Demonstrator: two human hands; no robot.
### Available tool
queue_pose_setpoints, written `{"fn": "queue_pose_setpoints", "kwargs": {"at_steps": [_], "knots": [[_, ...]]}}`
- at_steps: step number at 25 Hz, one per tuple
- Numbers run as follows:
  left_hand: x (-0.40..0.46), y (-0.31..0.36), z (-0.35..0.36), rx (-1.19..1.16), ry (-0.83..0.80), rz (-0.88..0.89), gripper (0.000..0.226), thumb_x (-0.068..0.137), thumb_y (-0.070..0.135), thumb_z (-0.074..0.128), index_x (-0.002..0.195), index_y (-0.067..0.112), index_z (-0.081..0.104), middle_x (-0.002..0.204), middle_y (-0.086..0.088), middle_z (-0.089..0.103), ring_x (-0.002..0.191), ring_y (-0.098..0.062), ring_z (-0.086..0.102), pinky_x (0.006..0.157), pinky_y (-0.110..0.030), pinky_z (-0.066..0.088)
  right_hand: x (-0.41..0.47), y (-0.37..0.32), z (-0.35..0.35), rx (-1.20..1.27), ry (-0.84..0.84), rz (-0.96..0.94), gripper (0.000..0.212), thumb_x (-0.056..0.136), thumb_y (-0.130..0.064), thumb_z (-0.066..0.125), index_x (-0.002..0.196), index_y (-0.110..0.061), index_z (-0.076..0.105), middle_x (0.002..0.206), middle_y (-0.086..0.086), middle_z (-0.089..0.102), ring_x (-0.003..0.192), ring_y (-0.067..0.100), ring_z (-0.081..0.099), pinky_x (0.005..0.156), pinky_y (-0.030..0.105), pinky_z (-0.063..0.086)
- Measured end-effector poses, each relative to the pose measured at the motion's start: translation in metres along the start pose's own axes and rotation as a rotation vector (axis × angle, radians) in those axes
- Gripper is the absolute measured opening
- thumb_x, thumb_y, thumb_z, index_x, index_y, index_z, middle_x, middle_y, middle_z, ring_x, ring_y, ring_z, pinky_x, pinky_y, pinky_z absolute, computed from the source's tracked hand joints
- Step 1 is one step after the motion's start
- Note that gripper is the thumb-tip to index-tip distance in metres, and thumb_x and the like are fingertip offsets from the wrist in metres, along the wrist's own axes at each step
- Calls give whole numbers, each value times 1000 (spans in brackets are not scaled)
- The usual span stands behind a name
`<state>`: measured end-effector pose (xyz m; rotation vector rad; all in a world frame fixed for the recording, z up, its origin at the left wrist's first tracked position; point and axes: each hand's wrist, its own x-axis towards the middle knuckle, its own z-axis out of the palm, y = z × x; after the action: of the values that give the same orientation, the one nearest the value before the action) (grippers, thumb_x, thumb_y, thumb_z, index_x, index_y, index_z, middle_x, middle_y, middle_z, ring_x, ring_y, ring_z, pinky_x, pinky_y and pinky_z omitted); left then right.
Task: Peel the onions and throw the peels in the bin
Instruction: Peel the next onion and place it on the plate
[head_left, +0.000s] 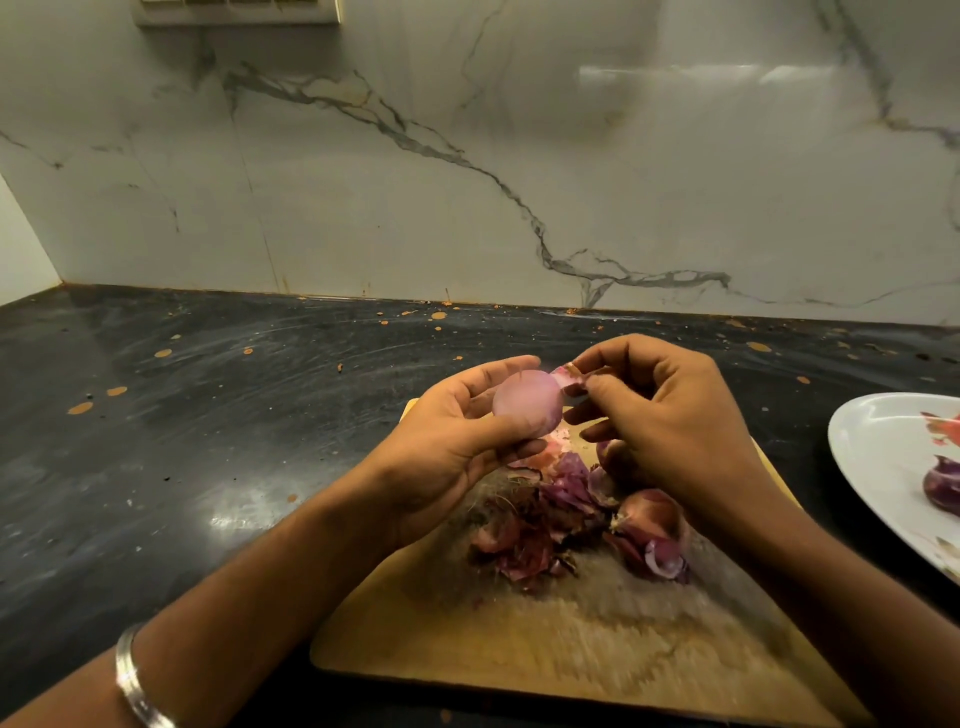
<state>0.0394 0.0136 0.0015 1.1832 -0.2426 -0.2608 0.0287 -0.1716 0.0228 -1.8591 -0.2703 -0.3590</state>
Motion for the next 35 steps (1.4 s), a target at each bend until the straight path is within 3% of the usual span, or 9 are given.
{"fn": "queue_pose_setpoints", "kwargs": {"at_steps": [4,8,13,16,20,25,30,32,35], "knots": [[-2,0,0,106,-6,27,58,70,-1,72,126,11,62,121,-15,69,105,-25,70,77,-28,60,-3,1,2,-116,-24,-39,16,86,-40,71,89,-24,74,77,-5,75,71,11,72,59,25,58],[-2,2,0,121,-18,43,57,73,-4,71,127,11,62,120,-17,68,99,-24,70,79,-31,61,0,5,1,-84,29,-2,8,91,-16,70,84,-17,74,68,1,74,60,9,71,50,20,52],[0,7,-3,-27,-34,28,54,74,-4,66,126,10,63,114,-13,71,97,-24,71,78,-30,61,2,6,-1,-211,46,12,11,91,-15,70,82,-20,73,60,1,71,46,9,65,44,24,54],[4,11,-8,-134,-5,44,53,76,-1,64,128,8,62,117,-16,70,98,-25,71,78,-30,61,2,6,-1,-324,-1,-36,8,91,-16,71,85,-19,74,62,-3,70,54,4,67,52,19,55],[7,6,-7,-220,58,65,49,78,4,64,127,6,61,111,-14,72,95,-22,71,75,-27,61,0,4,2,-504,-67,-137,4,91,-19,71,90,-21,75,71,-13,68,65,1,64,66,23,55],[10,8,-10,-278,190,95,55,81,16,62,133,1,53,127,-22,62,100,-21,67,74,-25,59,-4,3,5,-592,-193,-281,21,92,-10,67,102,-24,79,92,-7,70,82,6,61,77,23,51],[11,2,-11,-213,157,52,53,84,15,60,134,0,52,122,-20,66,100,-21,68,75,-26,60,-5,2,5,-488,-225,-282,13,82,-12,68,78,-21,76,82,-11,67,77,5,62,67,20,48],[10,2,-9,-207,112,35,50,89,18,55,135,-2,51,126,-21,65,103,-22,67,78,-27,60,-6,3,4,-469,-184,-290,5,82,-21,71,78,-21,74,81,-12,68,79,4,63,68,22,51],[10,1,-8,-235,57,14,52,91,22,52,134,-7,50,128,-27,62,106,-25,67,86,-30,59,-4,5,3,-410,-43,-289,13,84,-32,76,88,-22,70,79,-12,68,78,2,65,66,18,53]]}}
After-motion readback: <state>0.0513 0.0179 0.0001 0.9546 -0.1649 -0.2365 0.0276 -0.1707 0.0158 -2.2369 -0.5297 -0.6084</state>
